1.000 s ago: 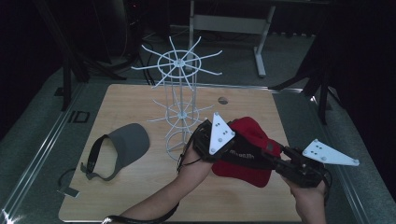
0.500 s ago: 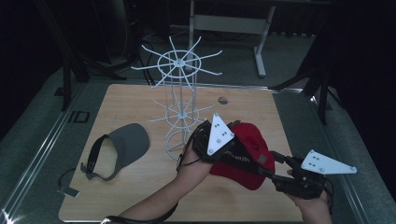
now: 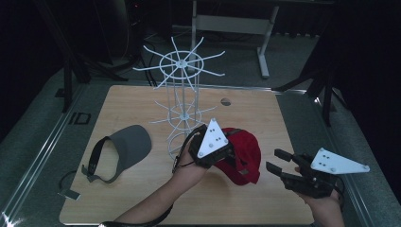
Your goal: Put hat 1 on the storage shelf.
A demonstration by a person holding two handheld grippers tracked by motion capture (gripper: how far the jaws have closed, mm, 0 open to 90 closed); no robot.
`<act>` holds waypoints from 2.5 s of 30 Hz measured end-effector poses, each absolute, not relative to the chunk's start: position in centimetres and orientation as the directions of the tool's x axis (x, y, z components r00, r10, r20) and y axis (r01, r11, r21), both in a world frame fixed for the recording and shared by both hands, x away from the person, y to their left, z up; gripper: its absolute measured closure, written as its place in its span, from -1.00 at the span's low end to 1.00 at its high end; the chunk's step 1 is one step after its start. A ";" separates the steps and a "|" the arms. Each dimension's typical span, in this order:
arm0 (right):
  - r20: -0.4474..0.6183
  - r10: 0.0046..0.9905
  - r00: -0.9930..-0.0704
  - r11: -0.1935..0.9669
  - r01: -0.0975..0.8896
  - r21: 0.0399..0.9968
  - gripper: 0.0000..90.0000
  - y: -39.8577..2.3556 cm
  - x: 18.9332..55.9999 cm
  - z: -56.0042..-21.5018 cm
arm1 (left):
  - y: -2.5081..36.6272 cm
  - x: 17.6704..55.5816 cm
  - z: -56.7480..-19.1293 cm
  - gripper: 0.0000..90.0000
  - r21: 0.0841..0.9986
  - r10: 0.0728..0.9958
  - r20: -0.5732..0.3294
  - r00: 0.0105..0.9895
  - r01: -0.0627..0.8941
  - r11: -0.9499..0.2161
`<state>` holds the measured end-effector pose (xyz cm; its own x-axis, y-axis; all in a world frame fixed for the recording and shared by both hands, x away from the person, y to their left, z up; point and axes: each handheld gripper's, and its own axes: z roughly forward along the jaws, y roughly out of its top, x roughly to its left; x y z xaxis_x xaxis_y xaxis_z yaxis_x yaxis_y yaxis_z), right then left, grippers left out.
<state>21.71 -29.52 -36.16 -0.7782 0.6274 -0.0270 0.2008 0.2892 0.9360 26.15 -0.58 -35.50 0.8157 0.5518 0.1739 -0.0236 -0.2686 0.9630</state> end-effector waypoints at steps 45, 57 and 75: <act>-0.042 0.576 -0.816 0.237 0.118 0.964 0.99 -28.5 22.7 -32.9 | 0.0 25.7 -34.9 0.23 0.965 0.394 0.146 0.907 -0.042 -0.260; -0.048 0.588 -0.807 0.235 0.113 0.965 0.98 -28.6 22.5 -32.2 | 1.7 24.8 -35.4 0.11 0.956 0.415 0.168 0.894 -0.045 -0.288; -0.048 0.588 -0.808 0.219 0.102 0.970 0.98 -28.8 22.1 -31.5 | 5.3 23.7 -35.9 0.02 0.972 0.499 0.127 0.857 -0.007 -0.236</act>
